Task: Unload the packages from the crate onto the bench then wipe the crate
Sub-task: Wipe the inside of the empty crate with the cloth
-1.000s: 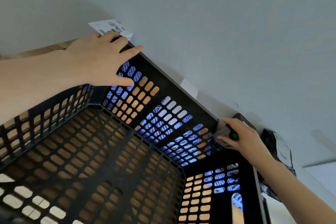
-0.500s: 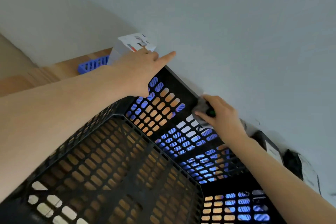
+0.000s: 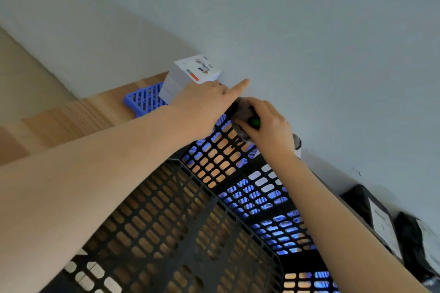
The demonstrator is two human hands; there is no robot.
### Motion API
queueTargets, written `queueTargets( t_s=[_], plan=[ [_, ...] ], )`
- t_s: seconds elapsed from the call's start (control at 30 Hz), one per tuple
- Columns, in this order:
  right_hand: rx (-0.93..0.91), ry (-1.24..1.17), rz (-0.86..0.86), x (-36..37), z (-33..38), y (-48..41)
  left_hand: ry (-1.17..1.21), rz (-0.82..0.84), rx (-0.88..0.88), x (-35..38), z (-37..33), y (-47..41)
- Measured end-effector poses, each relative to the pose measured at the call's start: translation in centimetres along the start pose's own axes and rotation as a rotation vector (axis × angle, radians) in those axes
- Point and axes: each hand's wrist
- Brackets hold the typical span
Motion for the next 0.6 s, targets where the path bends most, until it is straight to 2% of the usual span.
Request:
queueTargets(
  t_s=[0.13, 0.43, 0.53, 0.6],
  plan=[
    [0.048, -0.017, 0.006, -3.9, -2.7, 5.3, -0.029, 0.008, 0.030, 0.2, 0.1, 0.0],
    [0.462, 0.025, 0.081, -11.4, -6.7, 14.4, -0.007, 0.022, 0.030, 0.3, 0.1, -0.2],
    [0.603, -0.030, -0.064, -11.3, -5.7, 13.5, 0.024, 0.023, 0.008, 0.3, 0.1, -0.4],
    [0.588, -0.062, -0.205, -10.6, -3.5, 11.8, 0.040, 0.030, -0.003, 0.4, 0.2, -0.5]
  ],
)
Point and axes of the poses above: each hand's wrist, its own y-axis away from the middle knuckle, its own x-axis out of the palm, z = x × y, and after that the axes turned 5 degrees about -z, right-handed
